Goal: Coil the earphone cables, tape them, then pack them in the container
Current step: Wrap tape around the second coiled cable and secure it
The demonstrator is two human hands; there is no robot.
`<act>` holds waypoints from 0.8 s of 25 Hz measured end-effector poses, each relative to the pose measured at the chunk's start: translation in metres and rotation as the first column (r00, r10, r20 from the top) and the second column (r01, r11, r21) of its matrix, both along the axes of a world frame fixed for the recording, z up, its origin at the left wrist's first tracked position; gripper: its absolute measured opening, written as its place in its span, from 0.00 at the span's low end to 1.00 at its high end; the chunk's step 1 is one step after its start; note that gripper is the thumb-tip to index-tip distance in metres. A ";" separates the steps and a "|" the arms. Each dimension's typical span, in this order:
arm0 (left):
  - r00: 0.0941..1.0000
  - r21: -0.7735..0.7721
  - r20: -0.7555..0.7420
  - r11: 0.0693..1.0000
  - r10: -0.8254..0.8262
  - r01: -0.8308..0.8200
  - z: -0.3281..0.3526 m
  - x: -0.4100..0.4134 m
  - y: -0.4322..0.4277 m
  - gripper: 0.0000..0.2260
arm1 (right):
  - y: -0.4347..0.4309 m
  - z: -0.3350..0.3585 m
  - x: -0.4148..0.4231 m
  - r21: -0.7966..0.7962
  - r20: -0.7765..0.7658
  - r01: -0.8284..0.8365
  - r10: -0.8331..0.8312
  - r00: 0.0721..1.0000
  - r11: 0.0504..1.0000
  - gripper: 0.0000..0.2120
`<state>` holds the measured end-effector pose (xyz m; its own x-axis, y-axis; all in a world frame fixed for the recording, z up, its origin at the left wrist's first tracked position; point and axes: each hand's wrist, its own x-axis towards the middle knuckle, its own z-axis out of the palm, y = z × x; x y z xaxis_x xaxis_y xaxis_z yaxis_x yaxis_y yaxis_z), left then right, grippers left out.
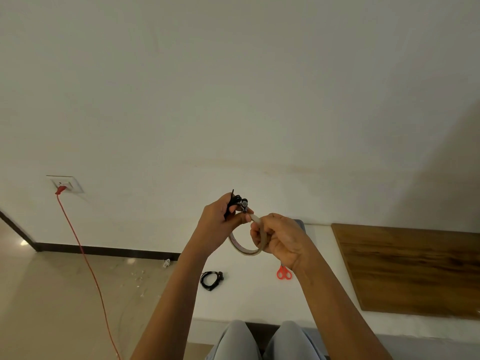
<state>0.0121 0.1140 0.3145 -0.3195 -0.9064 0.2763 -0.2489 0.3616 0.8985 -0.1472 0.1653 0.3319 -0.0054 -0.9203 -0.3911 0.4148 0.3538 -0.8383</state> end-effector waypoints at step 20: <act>1.000 -0.051 0.030 0.999 0.009 -0.008 0.003 -0.002 0.001 0.11 | -0.005 0.006 0.003 0.013 -0.108 -0.021 0.022 0.994 1.000 0.04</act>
